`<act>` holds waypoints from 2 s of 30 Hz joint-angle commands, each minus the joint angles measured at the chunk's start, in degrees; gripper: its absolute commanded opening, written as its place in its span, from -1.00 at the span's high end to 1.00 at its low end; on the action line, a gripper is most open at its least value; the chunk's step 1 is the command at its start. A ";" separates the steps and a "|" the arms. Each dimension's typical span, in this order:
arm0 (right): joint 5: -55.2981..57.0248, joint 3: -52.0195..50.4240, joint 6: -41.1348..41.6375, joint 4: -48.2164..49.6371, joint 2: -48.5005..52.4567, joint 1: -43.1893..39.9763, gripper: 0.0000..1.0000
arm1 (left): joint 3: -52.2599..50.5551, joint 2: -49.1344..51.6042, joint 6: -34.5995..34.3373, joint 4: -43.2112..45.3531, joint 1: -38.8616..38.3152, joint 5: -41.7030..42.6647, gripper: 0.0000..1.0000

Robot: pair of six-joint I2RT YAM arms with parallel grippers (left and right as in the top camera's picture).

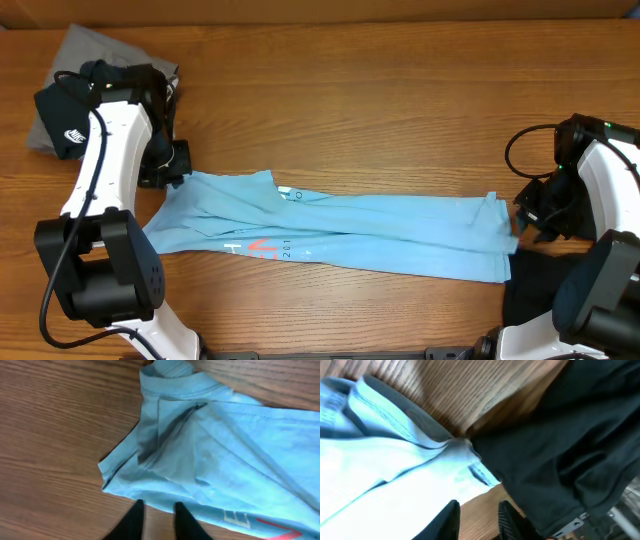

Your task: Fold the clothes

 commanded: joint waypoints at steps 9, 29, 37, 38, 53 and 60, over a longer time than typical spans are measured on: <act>-6.91 -0.11 -3.23 5.16 -1.29 -0.33 -0.22 | -1.64 -0.76 -0.44 2.40 0.28 6.27 0.11; -16.52 -2.05 -9.90 9.94 -1.27 -0.33 -0.53 | -28.70 -0.74 -12.31 29.86 13.20 -2.47 0.82; -33.09 -17.09 -16.83 25.31 -1.20 0.90 -0.65 | -28.65 -0.74 -9.53 31.32 16.59 5.18 0.47; -34.93 -18.49 -16.81 27.04 -1.20 1.79 -0.66 | -28.52 -0.76 -8.66 31.30 16.59 6.71 0.33; -23.71 -20.96 -6.80 33.00 -1.36 14.47 0.92 | -17.49 -14.36 -4.70 20.33 16.59 13.90 0.33; -2.99 -4.24 -1.66 15.43 -7.41 6.58 0.92 | -15.72 -27.71 -4.07 18.82 16.59 13.92 0.20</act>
